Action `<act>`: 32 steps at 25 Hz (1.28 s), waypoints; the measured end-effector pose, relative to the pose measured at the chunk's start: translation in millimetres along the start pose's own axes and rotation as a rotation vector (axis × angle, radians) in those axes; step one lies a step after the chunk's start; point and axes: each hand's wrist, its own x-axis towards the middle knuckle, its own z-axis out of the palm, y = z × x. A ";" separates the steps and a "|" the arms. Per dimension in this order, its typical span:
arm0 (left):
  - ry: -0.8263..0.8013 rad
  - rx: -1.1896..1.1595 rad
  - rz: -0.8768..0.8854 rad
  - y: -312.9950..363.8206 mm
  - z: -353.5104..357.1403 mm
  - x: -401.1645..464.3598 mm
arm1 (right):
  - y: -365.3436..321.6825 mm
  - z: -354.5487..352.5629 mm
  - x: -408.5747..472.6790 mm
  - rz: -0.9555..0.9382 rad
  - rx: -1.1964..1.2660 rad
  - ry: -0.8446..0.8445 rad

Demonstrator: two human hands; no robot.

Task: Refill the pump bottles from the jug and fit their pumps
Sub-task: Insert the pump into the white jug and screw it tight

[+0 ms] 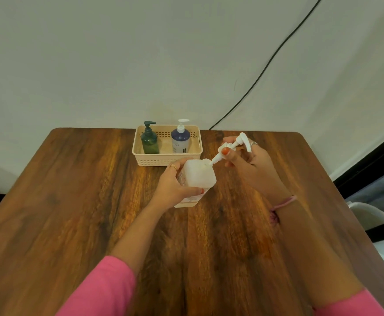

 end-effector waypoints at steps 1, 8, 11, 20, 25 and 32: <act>-0.005 -0.007 0.004 3.6 -2.7 -0.3 | -2.7 2.6 3.8 -0.005 -0.014 -0.007; -0.015 -0.084 0.033 31.8 -24.1 -1.1 | -28.7 7.5 29.1 -0.033 0.012 -0.041; -0.018 -0.114 0.031 41.9 -30.7 -0.2 | -40.7 9.3 35.4 -0.036 -0.004 -0.061; 0.009 -0.216 0.076 63.8 -53.9 -0.4 | -62.8 26.1 46.4 -0.020 -0.048 0.074; 0.015 -0.234 0.115 73.3 -63.2 -5.7 | -81.1 27.8 51.8 0.062 -0.006 0.018; -0.017 -0.225 0.129 79.7 -71.5 -4.5 | -90.4 2.2 52.8 0.073 0.353 -0.306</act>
